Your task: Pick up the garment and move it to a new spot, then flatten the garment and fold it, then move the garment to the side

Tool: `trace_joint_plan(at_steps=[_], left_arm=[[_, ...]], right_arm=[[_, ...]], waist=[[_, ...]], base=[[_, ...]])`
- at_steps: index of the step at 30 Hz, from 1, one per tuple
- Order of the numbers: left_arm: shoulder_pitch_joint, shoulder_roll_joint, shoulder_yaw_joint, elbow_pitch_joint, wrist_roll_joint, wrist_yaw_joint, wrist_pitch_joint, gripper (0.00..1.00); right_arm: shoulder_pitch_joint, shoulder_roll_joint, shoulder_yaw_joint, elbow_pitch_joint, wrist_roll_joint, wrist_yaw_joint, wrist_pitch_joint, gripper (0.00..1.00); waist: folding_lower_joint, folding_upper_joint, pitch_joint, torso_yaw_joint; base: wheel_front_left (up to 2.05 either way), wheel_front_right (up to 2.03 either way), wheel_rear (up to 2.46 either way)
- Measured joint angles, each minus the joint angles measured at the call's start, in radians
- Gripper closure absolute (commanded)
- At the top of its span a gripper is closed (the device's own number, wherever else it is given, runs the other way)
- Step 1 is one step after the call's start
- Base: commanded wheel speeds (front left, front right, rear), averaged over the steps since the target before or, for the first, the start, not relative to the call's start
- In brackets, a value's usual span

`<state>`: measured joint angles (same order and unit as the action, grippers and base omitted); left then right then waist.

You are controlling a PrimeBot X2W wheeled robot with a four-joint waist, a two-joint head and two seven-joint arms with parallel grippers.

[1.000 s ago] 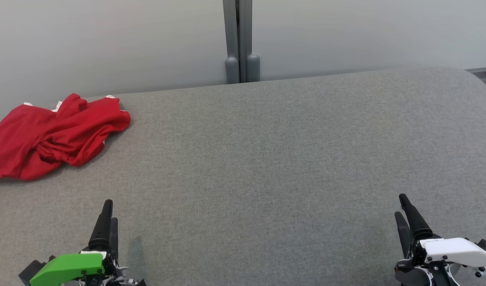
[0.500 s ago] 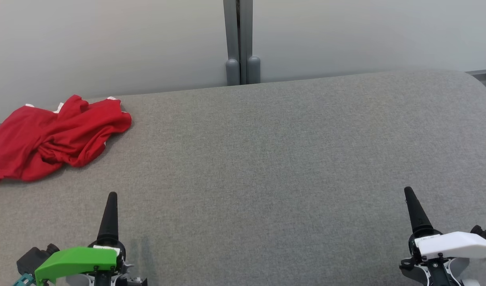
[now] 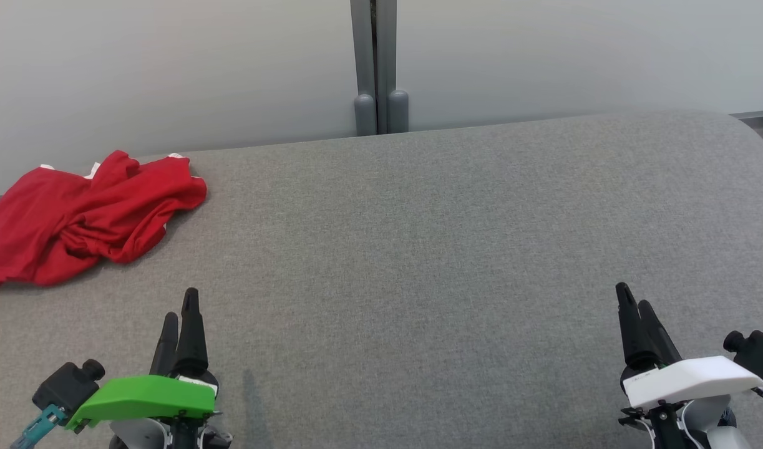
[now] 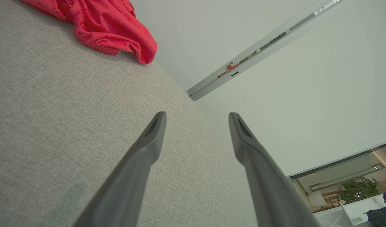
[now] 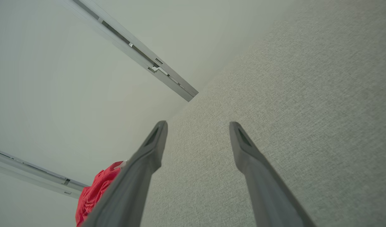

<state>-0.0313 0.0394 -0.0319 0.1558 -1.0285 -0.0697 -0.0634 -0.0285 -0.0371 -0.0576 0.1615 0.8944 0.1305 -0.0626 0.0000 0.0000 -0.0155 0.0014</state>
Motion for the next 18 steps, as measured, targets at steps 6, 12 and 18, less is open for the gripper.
trace_joint_plan(at_steps=[6,12,18], left_arm=[[0.010,0.000,-0.010,-0.011,0.098,0.010,-0.019,0.00],[0.023,0.001,-0.024,0.002,0.173,0.016,-0.039,0.00],[0.026,0.002,-0.038,0.021,0.252,0.018,-0.054,0.00]], right_arm=[[0.013,-0.001,0.010,-0.003,-0.096,0.000,-0.018,0.00],[0.014,-0.002,0.020,0.003,-0.189,0.000,-0.037,0.00],[0.014,-0.003,0.026,0.012,-0.263,0.000,-0.054,0.00]], waist=[[0.0000,0.0000,-0.001,0.002],[0.0000,0.0000,-0.001,0.003],[0.0000,0.0000,-0.001,0.003]], base=[[0.00,0.00,0.00],[0.00,0.00,0.00],[0.00,0.00,0.00]])
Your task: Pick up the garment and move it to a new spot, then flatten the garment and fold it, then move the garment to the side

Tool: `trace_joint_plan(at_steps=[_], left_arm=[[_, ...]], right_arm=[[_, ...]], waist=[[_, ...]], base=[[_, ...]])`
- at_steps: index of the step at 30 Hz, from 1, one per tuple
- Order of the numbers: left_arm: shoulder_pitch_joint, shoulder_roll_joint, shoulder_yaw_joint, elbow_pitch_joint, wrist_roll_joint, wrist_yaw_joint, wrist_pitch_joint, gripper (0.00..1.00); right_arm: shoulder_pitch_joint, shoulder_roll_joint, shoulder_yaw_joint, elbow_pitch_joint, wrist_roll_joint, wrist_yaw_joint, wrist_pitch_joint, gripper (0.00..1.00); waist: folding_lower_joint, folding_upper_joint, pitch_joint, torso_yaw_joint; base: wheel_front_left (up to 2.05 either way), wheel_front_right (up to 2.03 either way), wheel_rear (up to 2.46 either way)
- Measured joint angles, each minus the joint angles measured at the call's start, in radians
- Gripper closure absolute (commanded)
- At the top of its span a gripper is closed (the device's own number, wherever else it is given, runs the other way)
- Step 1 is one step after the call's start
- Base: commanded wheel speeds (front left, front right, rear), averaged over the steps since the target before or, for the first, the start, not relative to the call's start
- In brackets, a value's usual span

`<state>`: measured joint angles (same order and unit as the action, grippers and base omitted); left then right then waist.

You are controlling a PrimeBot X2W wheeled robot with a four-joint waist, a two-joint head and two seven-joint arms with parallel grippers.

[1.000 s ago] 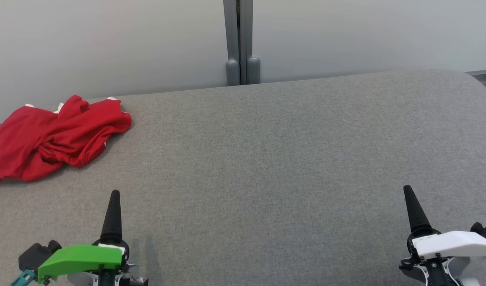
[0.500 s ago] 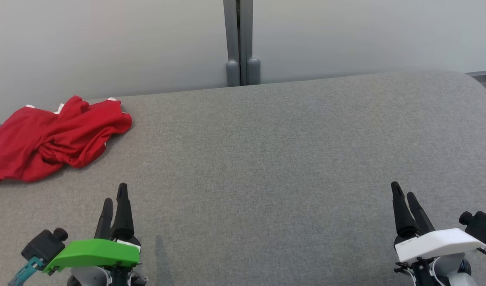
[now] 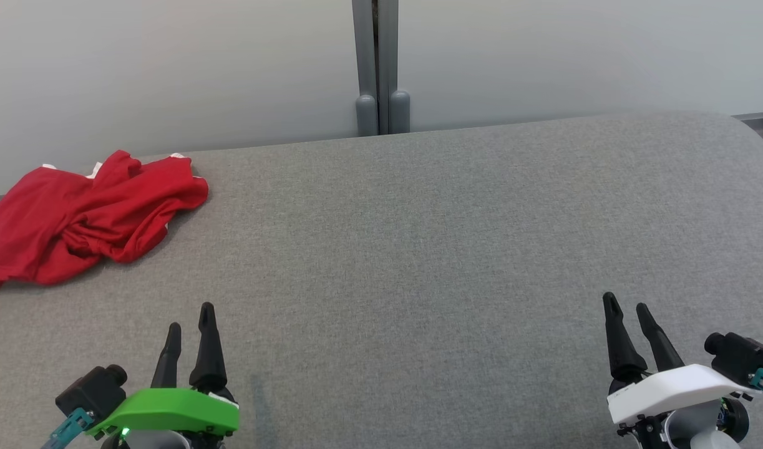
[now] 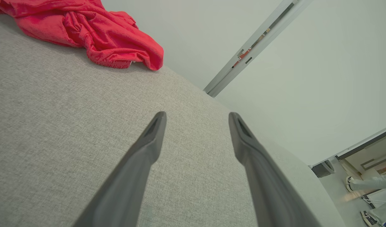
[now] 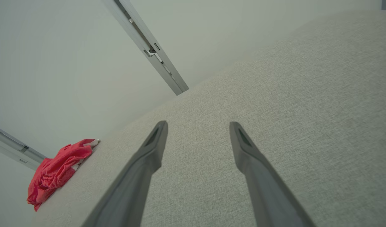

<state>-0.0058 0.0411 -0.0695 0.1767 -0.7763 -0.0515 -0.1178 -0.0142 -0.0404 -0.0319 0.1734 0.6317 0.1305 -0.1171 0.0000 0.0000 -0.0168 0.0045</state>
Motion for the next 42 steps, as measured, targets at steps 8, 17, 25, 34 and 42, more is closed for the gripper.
trace_joint_plan(at_steps=[8,17,25,34,42], left_arm=[[0.000,0.001,-0.019,0.030,0.092,0.017,-0.025,0.00],[0.000,0.001,-0.030,0.053,0.174,0.018,-0.045,0.00],[0.001,0.002,-0.029,0.076,0.242,0.018,-0.068,0.00],[0.004,0.002,-0.036,0.093,0.303,0.017,-0.086,0.00],[0.012,0.003,-0.043,0.106,0.349,0.018,-0.103,0.00]], right_arm=[[0.000,-0.001,0.007,0.005,-0.094,0.000,-0.023,0.00],[0.000,-0.002,0.009,0.009,-0.185,0.000,-0.044,0.00],[0.000,-0.003,0.015,0.009,-0.265,0.000,-0.067,0.00],[0.002,-0.004,0.023,0.008,-0.341,0.000,-0.086,0.00],[0.007,-0.005,0.028,0.004,-0.402,0.000,-0.103,0.00]], waist=[[0.0000,0.0000,-0.001,0.000],[0.0000,0.0000,-0.001,0.002],[0.0000,0.0000,-0.001,0.004],[0.0000,0.0000,-0.005,0.005],[0.0000,0.0000,-0.010,0.005]], base=[[0.00,0.00,0.00],[0.00,0.00,0.00],[0.00,0.00,0.00],[0.00,0.00,0.00],[0.00,0.00,0.00]])
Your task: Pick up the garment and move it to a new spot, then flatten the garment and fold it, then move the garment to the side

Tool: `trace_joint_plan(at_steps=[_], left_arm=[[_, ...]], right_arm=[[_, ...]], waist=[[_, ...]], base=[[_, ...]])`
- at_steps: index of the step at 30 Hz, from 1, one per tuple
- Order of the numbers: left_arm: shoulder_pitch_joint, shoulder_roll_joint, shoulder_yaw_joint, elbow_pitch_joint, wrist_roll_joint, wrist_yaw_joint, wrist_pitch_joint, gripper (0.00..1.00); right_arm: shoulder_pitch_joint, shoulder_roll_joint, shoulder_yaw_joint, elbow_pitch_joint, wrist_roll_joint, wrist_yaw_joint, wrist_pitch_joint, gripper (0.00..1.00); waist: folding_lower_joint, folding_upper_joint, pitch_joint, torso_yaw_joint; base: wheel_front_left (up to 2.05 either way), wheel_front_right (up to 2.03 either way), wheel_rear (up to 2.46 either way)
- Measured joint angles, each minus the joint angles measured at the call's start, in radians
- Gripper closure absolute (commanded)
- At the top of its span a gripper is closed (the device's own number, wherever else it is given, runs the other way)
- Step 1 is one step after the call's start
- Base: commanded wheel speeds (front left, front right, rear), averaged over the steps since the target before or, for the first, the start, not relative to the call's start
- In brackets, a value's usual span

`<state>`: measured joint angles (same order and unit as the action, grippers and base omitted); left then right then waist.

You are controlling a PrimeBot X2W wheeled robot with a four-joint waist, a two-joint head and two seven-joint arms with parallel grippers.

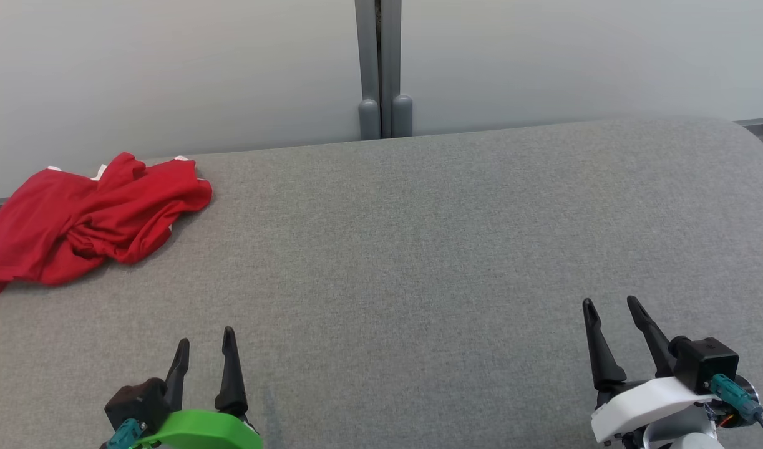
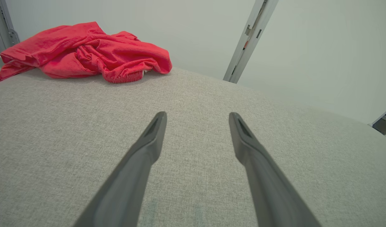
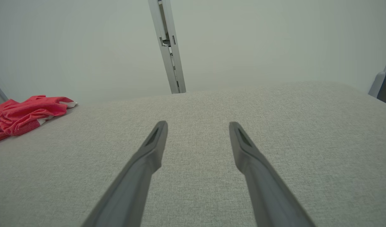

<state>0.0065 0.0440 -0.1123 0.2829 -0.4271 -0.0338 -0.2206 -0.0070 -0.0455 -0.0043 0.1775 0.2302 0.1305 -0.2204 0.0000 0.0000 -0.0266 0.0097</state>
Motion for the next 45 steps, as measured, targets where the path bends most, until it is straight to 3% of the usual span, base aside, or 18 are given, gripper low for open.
trace_joint_plan(at_steps=[22,45], left_arm=[[0.019,0.002,-0.007,0.019,0.133,0.011,-0.042,0.00],[0.018,0.002,-0.011,0.035,0.136,0.008,-0.044,0.00]], right_arm=[[0.012,-0.002,0.007,0.000,-0.136,0.000,-0.041,0.00],[0.019,-0.002,-0.009,-0.002,-0.136,0.000,-0.041,0.00]], waist=[[0.0000,0.0000,-0.013,0.002],[0.0000,0.0000,-0.010,0.027]], base=[[0.00,0.00,0.00],[0.00,0.00,0.00]])
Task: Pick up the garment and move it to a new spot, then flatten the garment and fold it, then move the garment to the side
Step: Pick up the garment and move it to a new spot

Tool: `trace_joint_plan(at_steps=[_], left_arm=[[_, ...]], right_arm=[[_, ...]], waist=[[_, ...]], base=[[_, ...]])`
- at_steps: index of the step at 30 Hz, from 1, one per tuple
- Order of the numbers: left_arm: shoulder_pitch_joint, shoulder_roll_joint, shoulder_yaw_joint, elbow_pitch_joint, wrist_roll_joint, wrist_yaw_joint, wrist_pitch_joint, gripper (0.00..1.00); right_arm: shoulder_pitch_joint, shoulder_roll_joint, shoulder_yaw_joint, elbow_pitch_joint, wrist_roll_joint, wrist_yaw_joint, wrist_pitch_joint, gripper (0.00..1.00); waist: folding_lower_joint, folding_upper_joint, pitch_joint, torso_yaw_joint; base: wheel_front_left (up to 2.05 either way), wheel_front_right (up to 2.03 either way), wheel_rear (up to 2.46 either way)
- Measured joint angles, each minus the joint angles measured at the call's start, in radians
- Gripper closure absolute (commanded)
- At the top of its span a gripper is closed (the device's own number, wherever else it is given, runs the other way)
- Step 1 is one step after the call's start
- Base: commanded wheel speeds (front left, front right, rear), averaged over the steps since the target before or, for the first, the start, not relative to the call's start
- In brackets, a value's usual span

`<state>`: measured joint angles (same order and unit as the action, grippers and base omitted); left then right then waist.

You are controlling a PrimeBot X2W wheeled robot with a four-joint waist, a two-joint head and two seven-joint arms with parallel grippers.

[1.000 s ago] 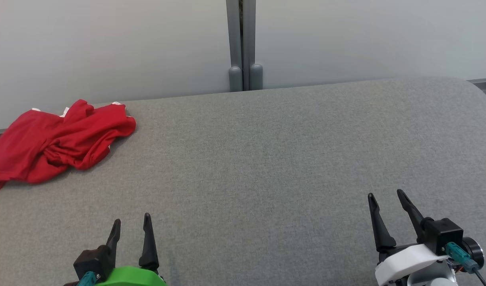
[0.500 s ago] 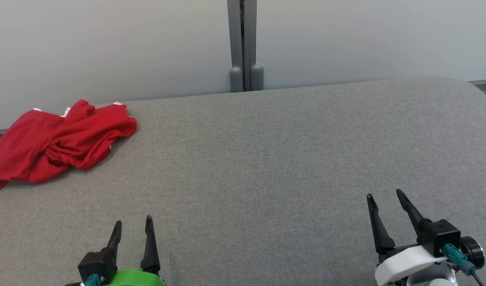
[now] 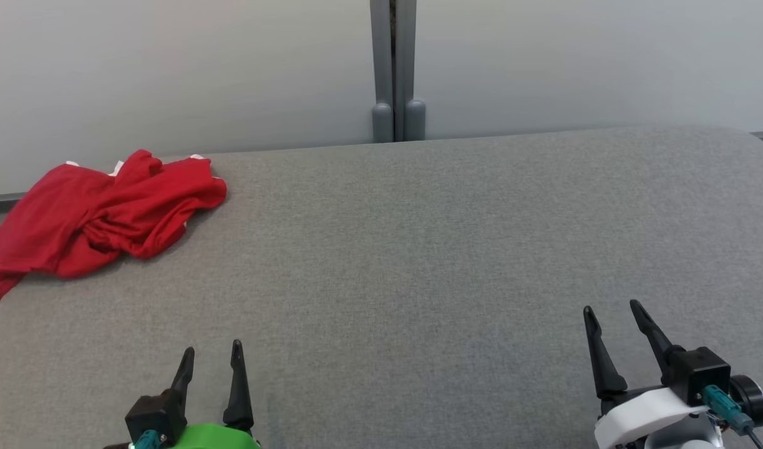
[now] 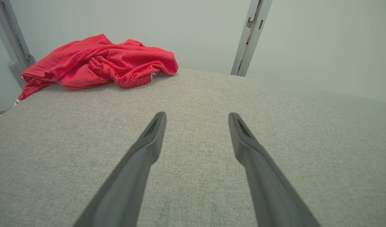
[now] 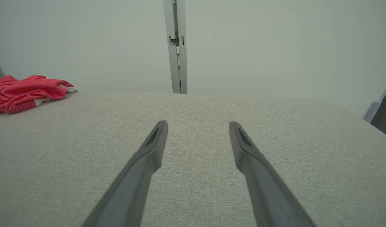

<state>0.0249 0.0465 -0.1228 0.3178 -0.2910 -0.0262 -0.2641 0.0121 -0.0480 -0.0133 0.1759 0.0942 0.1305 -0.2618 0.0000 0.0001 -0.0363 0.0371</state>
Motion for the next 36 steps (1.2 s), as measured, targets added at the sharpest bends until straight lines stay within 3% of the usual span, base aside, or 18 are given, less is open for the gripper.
trace_joint_plan(at_steps=[24,29,36], left_arm=[[0.001,0.001,0.058,-0.025,0.036,-0.010,0.000,0.00],[0.001,0.001,0.068,-0.034,0.036,-0.008,0.000,0.00],[-0.002,0.001,0.091,-0.065,0.039,-0.007,0.000,0.00]], right_arm=[[-0.003,0.000,0.028,0.001,0.023,0.000,0.000,0.00],[-0.006,0.000,0.033,0.002,0.023,0.000,0.000,0.00],[-0.008,0.001,0.028,0.004,0.019,0.000,0.000,0.00]], waist=[[0.0000,0.0000,0.010,0.370],[0.0000,0.0000,0.016,0.399],[0.0000,0.0000,0.024,0.378]], base=[[0.00,0.00,0.00],[0.00,0.00,0.00],[0.00,0.00,0.00]])
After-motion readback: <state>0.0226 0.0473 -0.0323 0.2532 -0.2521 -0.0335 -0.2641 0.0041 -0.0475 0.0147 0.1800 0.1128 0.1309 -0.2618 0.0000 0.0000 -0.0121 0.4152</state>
